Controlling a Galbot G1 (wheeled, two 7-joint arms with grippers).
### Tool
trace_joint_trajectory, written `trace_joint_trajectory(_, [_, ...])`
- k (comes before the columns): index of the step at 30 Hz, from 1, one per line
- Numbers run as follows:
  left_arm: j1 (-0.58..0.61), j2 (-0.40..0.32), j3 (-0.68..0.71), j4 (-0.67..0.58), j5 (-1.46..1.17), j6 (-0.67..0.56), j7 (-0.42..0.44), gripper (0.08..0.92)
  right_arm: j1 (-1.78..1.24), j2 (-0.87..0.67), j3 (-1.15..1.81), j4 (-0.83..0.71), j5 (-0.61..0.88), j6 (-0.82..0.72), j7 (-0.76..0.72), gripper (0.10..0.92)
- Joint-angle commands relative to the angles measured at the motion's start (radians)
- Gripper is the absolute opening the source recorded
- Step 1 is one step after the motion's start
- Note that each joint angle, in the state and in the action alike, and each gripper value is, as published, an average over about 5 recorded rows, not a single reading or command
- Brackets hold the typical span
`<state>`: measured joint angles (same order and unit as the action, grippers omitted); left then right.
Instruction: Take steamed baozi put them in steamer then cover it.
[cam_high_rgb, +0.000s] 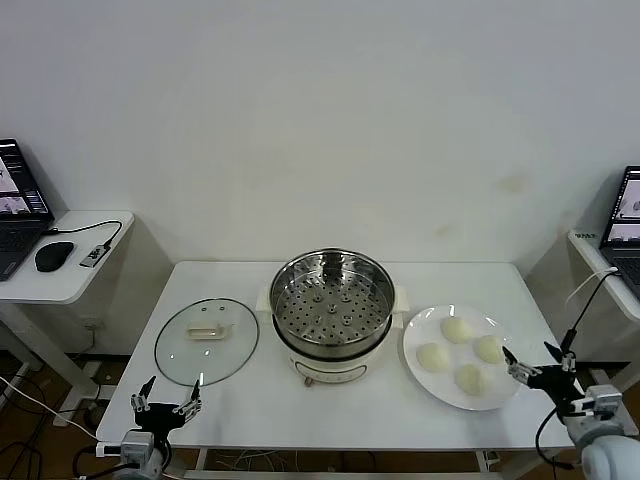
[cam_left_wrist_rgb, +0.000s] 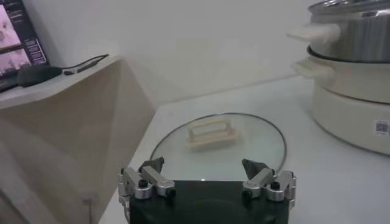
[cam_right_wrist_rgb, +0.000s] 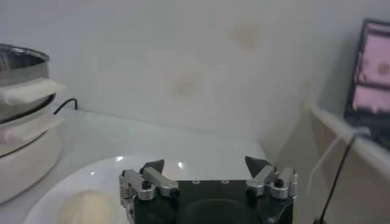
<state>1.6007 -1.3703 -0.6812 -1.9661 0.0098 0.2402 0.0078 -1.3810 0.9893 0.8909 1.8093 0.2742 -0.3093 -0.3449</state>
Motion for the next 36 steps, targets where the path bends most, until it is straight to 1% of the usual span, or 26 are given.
trace_joint_trajectory(1, [0.024, -0.02, 0.005, -0.034, 0.042, -0.001, 0.002, 0.823, 0.168, -0.235, -0.038, -0.082, -0.236, -0.008, -0.292, 0.823])
trace_joint_trajectory(2, [0.027, -0.021, 0.005, -0.038, 0.044, -0.001, 0.003, 0.823, 0.186, -0.25, -0.044, -0.092, -0.261, 0.004, -0.335, 0.823])
trace_joint_trajectory(5, [0.039, -0.029, 0.006, -0.056, 0.053, -0.001, 0.006, 0.823, 0.282, -0.32, -0.081, -0.141, -0.382, 0.062, -0.543, 0.823])
trace_joint_trajectory(8, [0.047, -0.035, 0.005, -0.07, 0.059, -0.002, 0.007, 0.823, 0.389, -0.369, -0.152, -0.183, -0.486, 0.106, -0.691, 0.823])
trace_joint_trajectory(12, [0.059, -0.038, 0.002, -0.085, 0.062, -0.005, 0.007, 0.823, 0.569, -0.412, -0.318, -0.253, -0.609, 0.168, -0.833, 0.823])
trace_joint_trajectory(16, [0.071, -0.039, -0.001, -0.099, 0.064, -0.008, 0.007, 0.823, 0.776, -0.432, -0.548, -0.326, -0.698, 0.229, -0.931, 0.823])
trace_joint_trajectory(20, [0.079, -0.041, -0.004, -0.112, 0.064, -0.009, 0.006, 0.823, 0.952, -0.427, -0.809, -0.393, -0.722, 0.268, -0.972, 0.823])
trace_joint_trajectory(24, [0.086, -0.046, -0.003, -0.119, 0.066, -0.009, 0.004, 0.823, 1.084, -0.365, -0.98, -0.464, -0.75, 0.301, -0.975, 0.823])
trace_joint_trajectory(30, [0.096, -0.053, -0.002, -0.122, 0.071, -0.009, 0.004, 0.823, 1.134, -0.238, -1.065, -0.591, -0.814, 0.343, -0.964, 0.823])
trace_joint_trajectory(36, [0.1, -0.052, -0.005, -0.117, 0.074, -0.009, 0.004, 0.823, 1.107, -0.175, -1.053, -0.659, -0.854, 0.354, -0.952, 0.823])
